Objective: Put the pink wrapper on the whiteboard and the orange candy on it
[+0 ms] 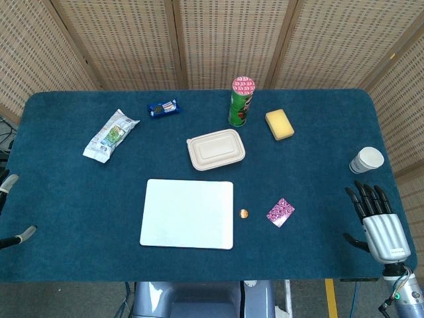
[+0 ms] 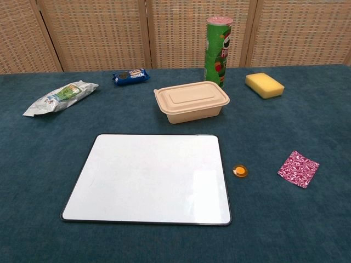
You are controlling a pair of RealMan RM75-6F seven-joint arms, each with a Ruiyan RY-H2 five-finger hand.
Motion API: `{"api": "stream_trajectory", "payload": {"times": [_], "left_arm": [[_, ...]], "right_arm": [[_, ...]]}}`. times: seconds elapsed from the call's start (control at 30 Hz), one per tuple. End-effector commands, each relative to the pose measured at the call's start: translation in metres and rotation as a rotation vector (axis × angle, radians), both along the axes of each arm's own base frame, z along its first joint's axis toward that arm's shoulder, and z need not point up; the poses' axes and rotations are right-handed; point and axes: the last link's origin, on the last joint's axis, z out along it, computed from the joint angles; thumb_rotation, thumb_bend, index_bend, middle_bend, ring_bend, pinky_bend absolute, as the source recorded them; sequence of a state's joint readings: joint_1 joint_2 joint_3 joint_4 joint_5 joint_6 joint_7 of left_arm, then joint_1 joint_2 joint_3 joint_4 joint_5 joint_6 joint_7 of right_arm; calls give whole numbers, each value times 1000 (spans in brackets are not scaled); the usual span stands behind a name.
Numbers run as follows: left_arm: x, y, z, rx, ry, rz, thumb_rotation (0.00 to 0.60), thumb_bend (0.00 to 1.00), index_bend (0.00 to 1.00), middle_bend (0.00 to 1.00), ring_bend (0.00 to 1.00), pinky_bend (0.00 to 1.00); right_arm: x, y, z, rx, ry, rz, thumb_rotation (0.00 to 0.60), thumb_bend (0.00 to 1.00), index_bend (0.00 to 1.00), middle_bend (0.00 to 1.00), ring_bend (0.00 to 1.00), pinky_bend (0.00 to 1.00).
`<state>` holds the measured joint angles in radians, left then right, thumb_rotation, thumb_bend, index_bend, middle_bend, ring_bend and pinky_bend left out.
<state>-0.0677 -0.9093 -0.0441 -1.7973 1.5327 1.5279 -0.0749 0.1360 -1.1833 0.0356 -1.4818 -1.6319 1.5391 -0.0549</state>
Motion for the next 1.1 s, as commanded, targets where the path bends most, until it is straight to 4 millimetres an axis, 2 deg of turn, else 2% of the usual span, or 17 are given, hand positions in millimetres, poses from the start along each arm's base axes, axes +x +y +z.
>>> {"api": "stream_trajectory", "payload": {"times": [0.03, 0.27, 0.47, 0.67, 0.83, 1.1], "left_arm": [[0, 0, 0, -1, 1, 2, 600, 0, 0, 0, 0, 0], [-1, 4, 1, 10, 0, 5, 600, 0, 0, 0, 0, 0], [-2, 9, 1, 15, 3, 21, 600, 0, 0, 0, 0, 0], [-1, 11, -1, 21, 12, 36, 600, 0, 0, 0, 0, 0], [0, 16, -7, -6, 36, 42, 600, 0, 0, 0, 0, 0], [-1, 26, -12, -18, 56, 63, 600, 0, 0, 0, 0, 0]], "right_arm": [[-1, 0, -1, 11, 4, -5, 600, 0, 0, 0, 0, 0], [5, -10, -10, 91, 15, 12, 600, 0, 0, 0, 0, 0], [22, -44, -33, 250, 118, 144, 600, 5, 6, 0, 0, 0], [34, -73, -59, 474, 167, 217, 600, 95, 124, 0, 0, 0], [39, -95, -82, 535, 266, 289, 600, 131, 165, 0, 0, 0], [39, -119, -99, 562, 376, 338, 600, 156, 210, 0, 0, 0]]}}
